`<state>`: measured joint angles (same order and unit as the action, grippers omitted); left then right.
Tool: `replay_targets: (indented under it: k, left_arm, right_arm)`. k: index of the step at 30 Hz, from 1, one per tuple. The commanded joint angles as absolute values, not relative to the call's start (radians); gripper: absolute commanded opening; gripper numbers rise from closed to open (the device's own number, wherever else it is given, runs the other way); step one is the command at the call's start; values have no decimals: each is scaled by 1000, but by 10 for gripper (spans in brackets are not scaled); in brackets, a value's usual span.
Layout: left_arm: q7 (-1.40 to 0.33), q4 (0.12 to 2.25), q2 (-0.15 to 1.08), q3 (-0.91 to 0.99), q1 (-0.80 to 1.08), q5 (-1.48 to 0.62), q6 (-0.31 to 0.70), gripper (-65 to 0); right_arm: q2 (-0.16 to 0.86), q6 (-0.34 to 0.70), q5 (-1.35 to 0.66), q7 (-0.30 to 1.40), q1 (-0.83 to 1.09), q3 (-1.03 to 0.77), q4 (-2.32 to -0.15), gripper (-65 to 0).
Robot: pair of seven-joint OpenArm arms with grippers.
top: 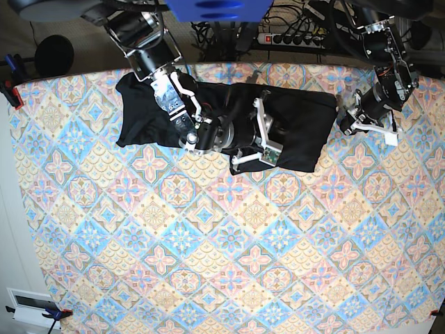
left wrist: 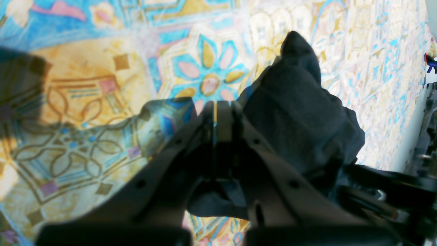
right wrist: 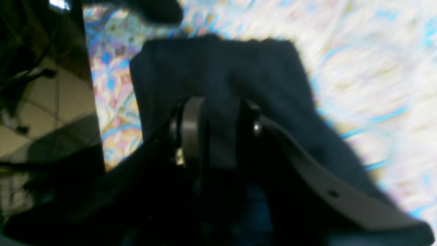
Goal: Layout the t-shirt on the table in an organized manner, then fold the t-shirt properly
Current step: 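Press and adjust the folded bundle with both grippers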
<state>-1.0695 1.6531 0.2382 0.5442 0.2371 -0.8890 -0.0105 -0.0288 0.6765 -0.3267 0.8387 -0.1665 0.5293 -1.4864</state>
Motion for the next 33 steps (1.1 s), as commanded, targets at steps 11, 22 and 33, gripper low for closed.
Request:
replay_targets:
  k: [11,22,33]
  left_arm:
    - [-1061,1669,251,545,134,-901,-5,-648]
    - [-1061,1666,234,420,91,-897,-5,-648]
    - [-1061,1666,225,226,91,-682,-5,-648]
  right_arm:
    - [-19,671,-340,849,-214,526,-1397,-484]
    - [96,671,-340,986,-117,527,-1573,-484]
    - [97,671,-340,995,-88,506,-1751,-484]
